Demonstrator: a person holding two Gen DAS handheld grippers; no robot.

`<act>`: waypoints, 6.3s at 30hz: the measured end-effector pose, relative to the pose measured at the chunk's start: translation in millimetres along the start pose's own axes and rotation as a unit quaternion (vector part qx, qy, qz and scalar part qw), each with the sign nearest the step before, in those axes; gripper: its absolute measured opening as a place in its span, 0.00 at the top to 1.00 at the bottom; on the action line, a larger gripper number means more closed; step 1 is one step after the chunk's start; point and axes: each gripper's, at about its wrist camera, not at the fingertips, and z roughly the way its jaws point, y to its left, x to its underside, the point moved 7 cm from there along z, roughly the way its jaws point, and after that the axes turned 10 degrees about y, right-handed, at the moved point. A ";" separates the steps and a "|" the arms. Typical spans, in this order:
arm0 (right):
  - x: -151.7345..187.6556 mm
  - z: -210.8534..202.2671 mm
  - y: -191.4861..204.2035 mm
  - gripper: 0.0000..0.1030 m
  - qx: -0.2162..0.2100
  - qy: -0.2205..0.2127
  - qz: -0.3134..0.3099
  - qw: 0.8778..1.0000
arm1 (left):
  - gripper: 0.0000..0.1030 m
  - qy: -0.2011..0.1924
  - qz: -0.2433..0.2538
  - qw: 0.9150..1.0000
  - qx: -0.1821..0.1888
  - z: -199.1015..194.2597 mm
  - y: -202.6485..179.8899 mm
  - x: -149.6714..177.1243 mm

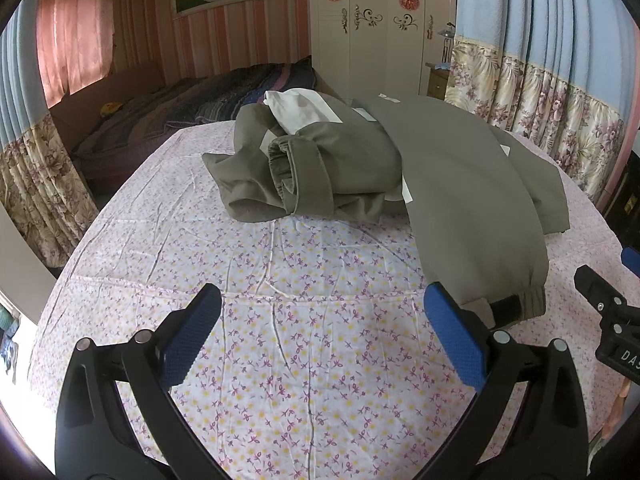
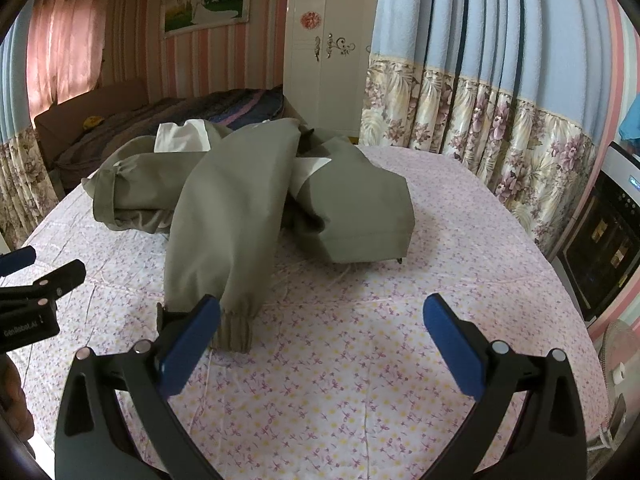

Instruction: Fold large clothes

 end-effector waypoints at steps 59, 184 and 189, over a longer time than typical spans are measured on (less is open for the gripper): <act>-46.6 64.0 32.8 0.59 -0.144 0.077 -0.047 0.986 | 0.46 0.023 0.059 0.996 0.066 70.7 6.1 -86.1; -62.1 -47.0 -109.0 0.91 -0.231 -0.001 0.014 0.973 | 0.85 -0.063 0.049 0.995 0.062 -103.4 90.9 -69.6; -16.9 1.9 -144.3 0.48 -0.184 0.092 0.061 0.977 | 0.54 0.050 0.025 0.998 -0.039 -31.8 127.7 -1.8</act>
